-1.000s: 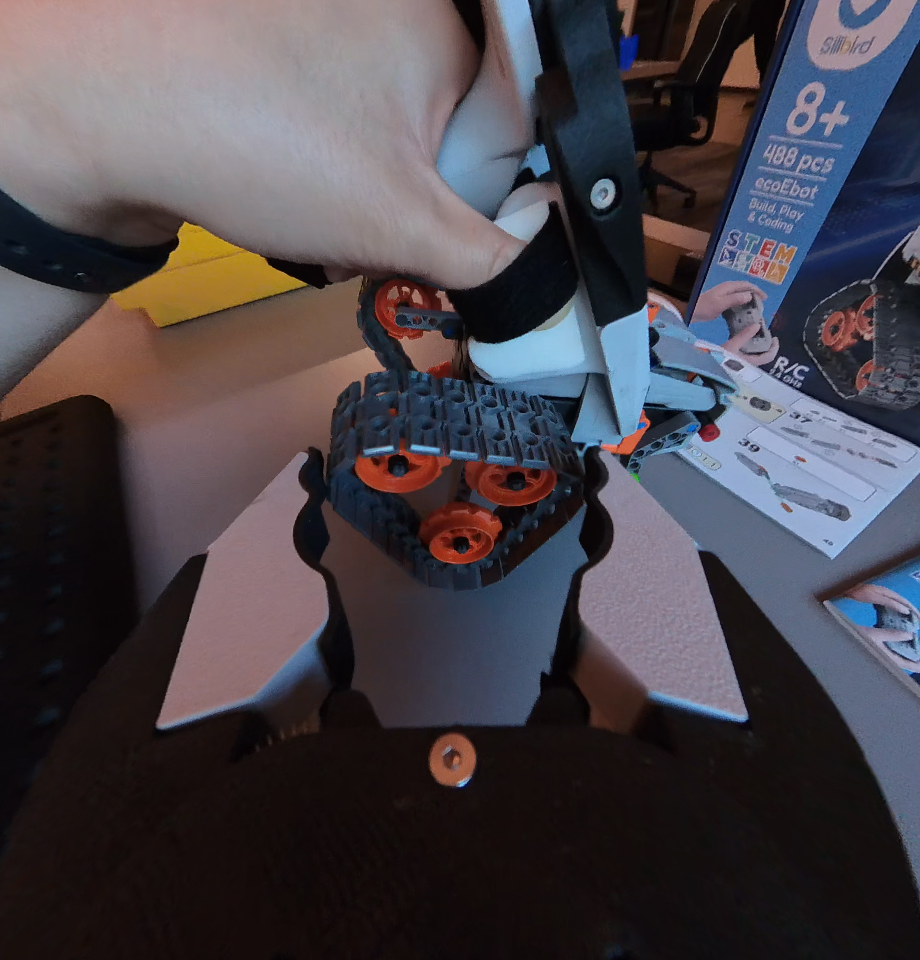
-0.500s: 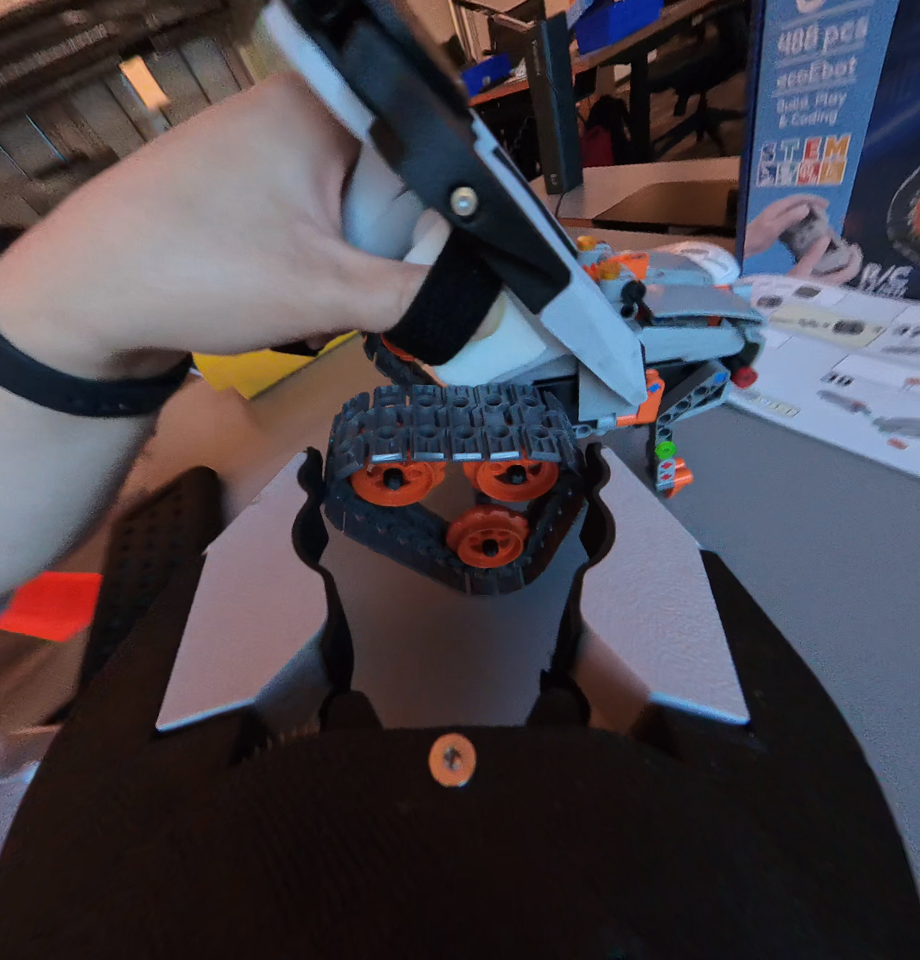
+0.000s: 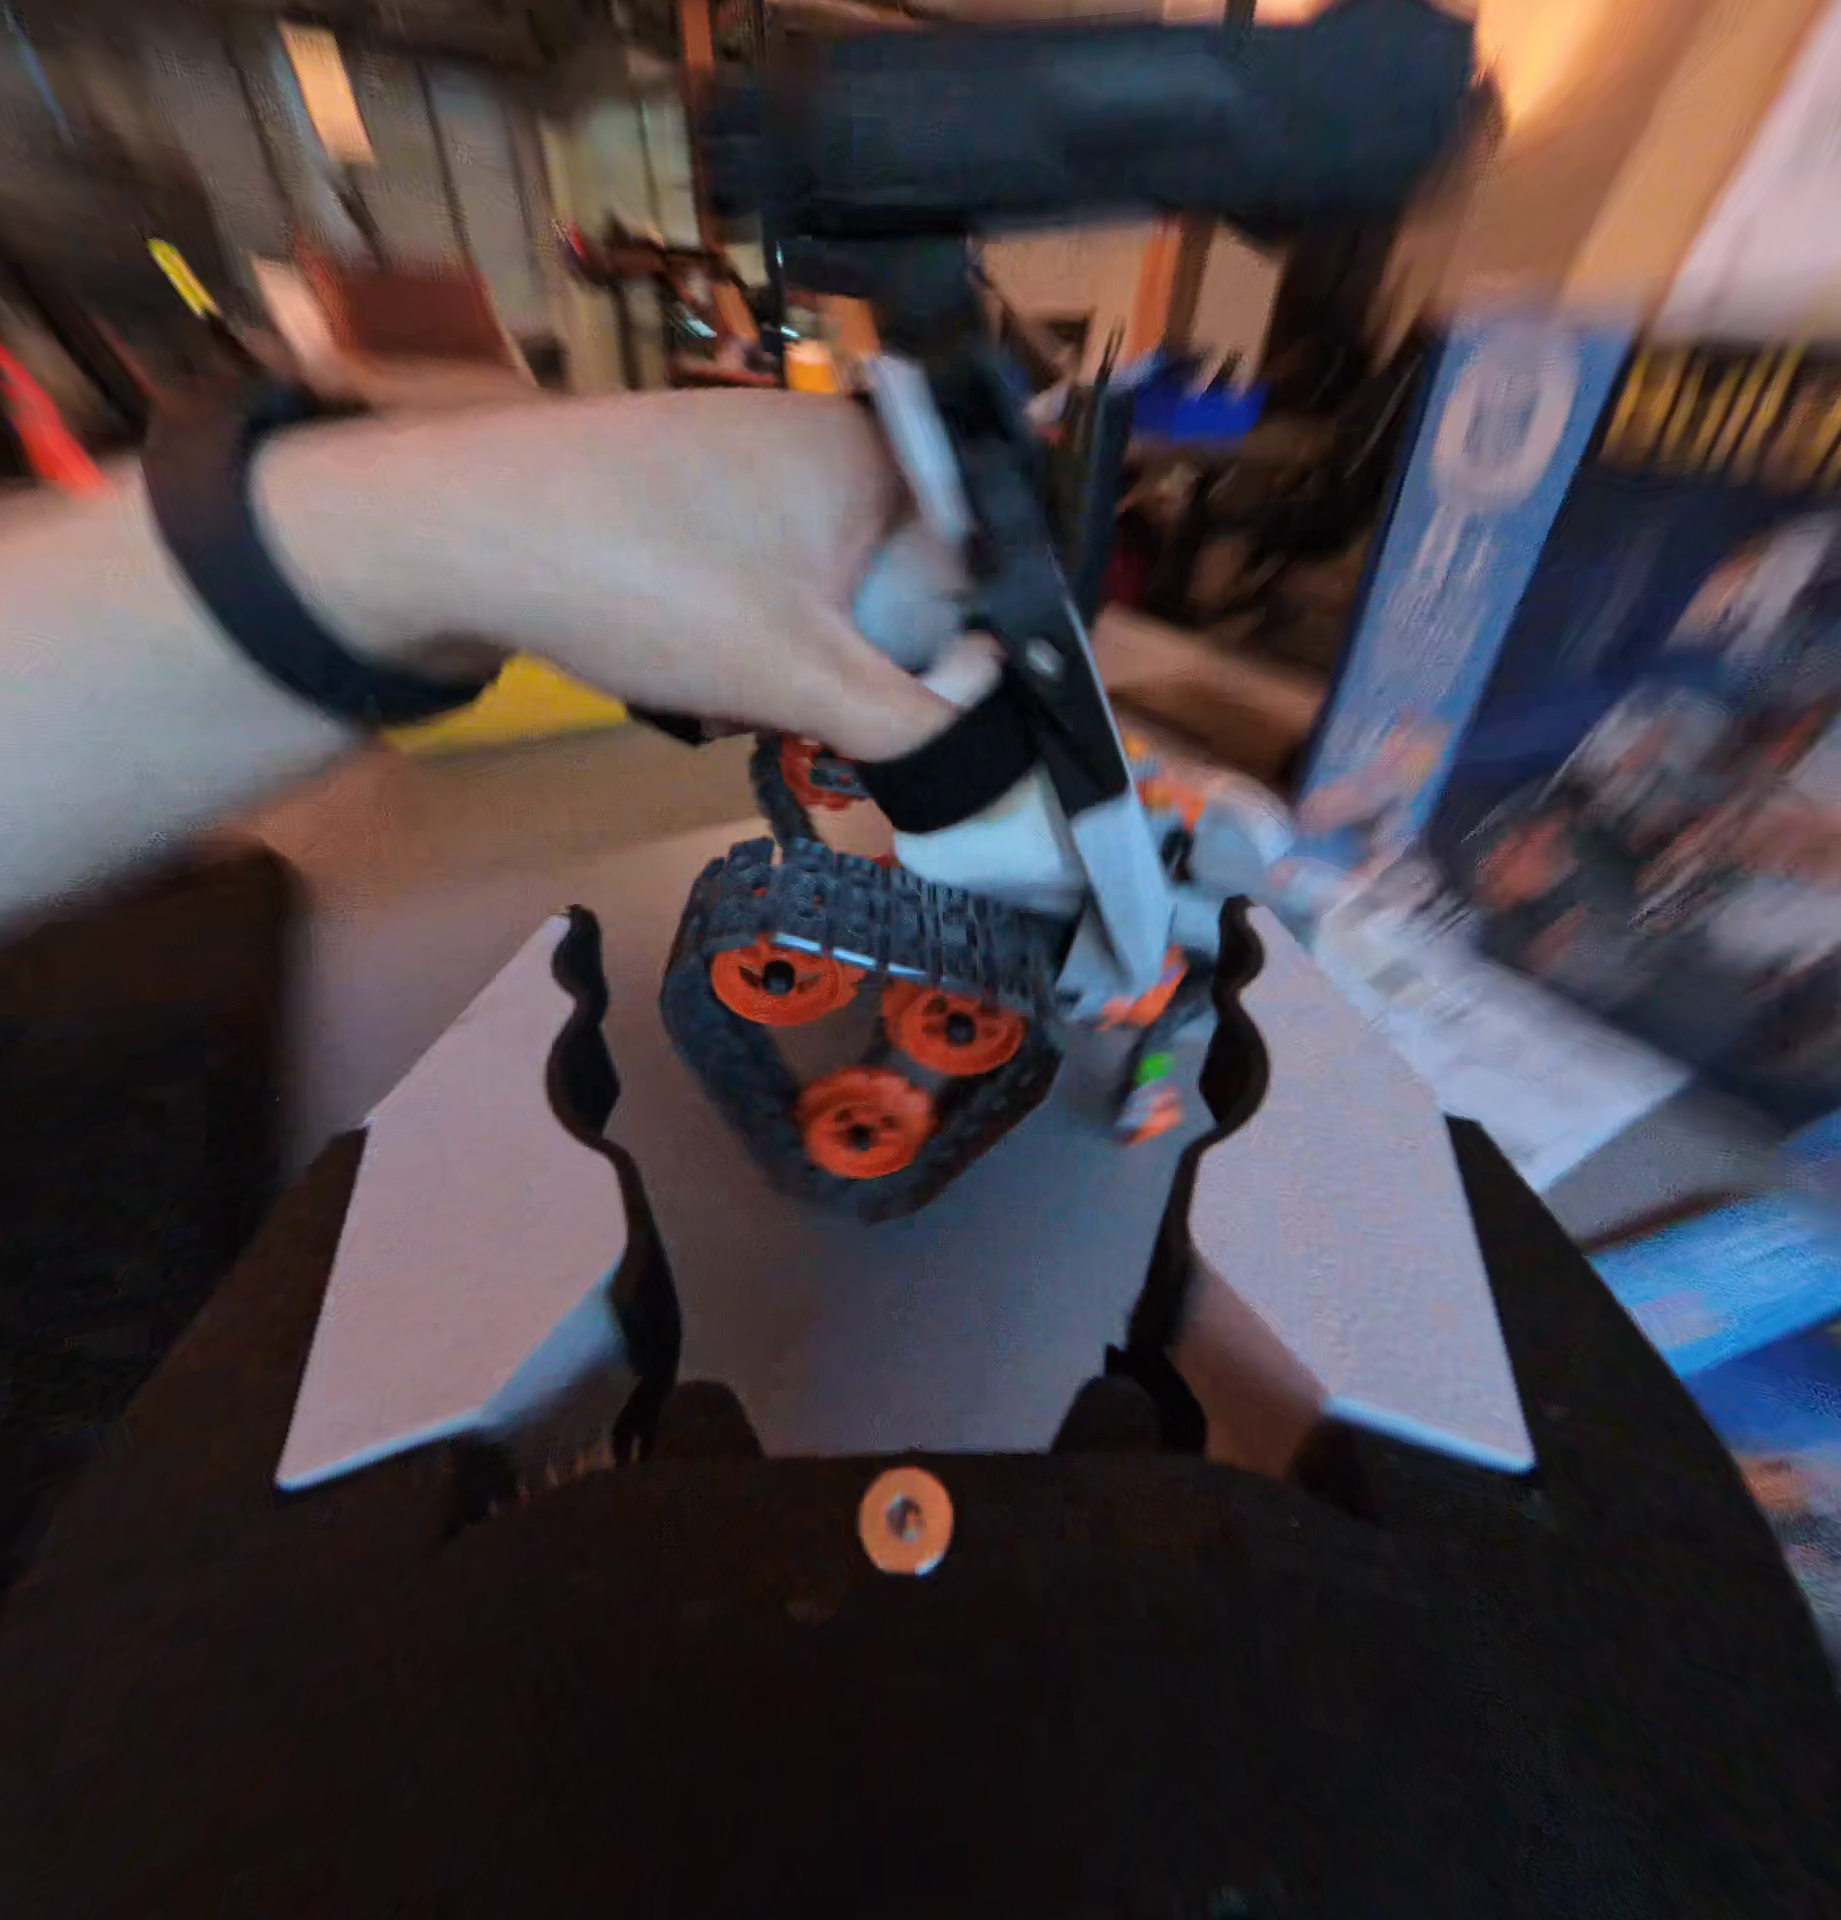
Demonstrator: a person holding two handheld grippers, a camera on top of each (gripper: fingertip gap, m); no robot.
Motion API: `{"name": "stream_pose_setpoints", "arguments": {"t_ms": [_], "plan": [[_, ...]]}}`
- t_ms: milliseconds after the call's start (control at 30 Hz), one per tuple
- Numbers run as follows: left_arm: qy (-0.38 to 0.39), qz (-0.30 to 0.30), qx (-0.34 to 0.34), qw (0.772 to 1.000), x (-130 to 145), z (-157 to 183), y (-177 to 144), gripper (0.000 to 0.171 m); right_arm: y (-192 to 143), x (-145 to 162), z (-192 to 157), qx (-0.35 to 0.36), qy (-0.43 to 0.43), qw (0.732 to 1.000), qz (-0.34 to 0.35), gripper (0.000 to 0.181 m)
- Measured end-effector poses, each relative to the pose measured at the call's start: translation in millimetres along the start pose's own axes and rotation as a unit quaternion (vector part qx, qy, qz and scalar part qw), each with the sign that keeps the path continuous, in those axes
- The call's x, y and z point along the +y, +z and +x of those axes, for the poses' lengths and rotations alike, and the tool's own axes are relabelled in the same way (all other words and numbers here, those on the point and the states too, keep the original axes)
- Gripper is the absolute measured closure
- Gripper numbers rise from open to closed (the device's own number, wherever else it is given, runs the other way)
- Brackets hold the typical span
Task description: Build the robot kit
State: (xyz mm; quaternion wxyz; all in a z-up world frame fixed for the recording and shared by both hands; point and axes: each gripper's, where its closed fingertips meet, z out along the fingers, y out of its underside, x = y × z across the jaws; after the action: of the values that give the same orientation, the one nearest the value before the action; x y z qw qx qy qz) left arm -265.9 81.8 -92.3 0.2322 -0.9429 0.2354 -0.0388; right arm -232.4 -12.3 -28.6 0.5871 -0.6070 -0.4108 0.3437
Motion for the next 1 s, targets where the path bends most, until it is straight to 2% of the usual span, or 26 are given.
{"name": "stream_pose_setpoints", "arguments": {"t_ms": [33,100,167,233,300,433,500,600,700,767,833,867,933,1000], "plan": [[0.001,0.0,0.001,1.0,0,0,0,0.102,0,-6,-10,0.029,-0.116,0.993,0.007,0.069],[0.002,0.0,0.002,1.0,0,0,0,0.102,8,-2,-33,0.048,-0.288,0.956,-0.01,0.086],[0.003,-0.001,0.002,1.0,0,0,0,0.102,21,17,-45,0.041,-0.373,0.925,-0.059,0.101],[0.003,-0.001,0.002,1.0,0,0,0,0.102,28,35,-30,0.075,-0.407,0.902,-0.124,0.125],[0.004,0.002,0.002,1.0,-1,-1,0,0.102,29,35,-29,0.069,-0.366,0.919,-0.129,0.127],[0.006,0.009,0.0,1.0,-1,-2,0,0.102,29,33,-28,0.021,-0.174,0.978,-0.112,0.124],[0.006,0.013,-0.002,1.0,-2,-2,1,0.102,29,28,-26,-0.01,-0.065,0.993,-0.093,0.122],[0.005,0.015,-0.004,1.0,-2,-3,1,0.102,28,23,-21,-0.05,0.075,0.993,-0.073,0.12],[0.004,0.015,-0.007,1.0,-2,-3,1,0.102,27,18,-15,-0.07,0.161,0.983,-0.054,0.124],[0.01,0.015,0.0,1.0,-2,-1,0,0.102,25,18,-4,-0.074,0.24,0.967,-0.045,0.158],[0.015,0.014,0.001,1.0,-1,2,0,0.102,23,21,0,-0.103,0.298,0.949,-0.027,0.176],[0.015,0.015,0.001,1.0,-1,2,0,0.102,20,20,1,-0.115,0.31,0.943,-0.017,0.174],[0.014,0.017,0.002,1.0,-1,2,-1,0.102,15,17,8,-0.104,0.312,0.945,-0.003,0.152],[0.013,0.017,0.002,1.0,0,1,-1,0.102,7,15,13,-0.066,0.249,0.966,0.001,0.127]]}}
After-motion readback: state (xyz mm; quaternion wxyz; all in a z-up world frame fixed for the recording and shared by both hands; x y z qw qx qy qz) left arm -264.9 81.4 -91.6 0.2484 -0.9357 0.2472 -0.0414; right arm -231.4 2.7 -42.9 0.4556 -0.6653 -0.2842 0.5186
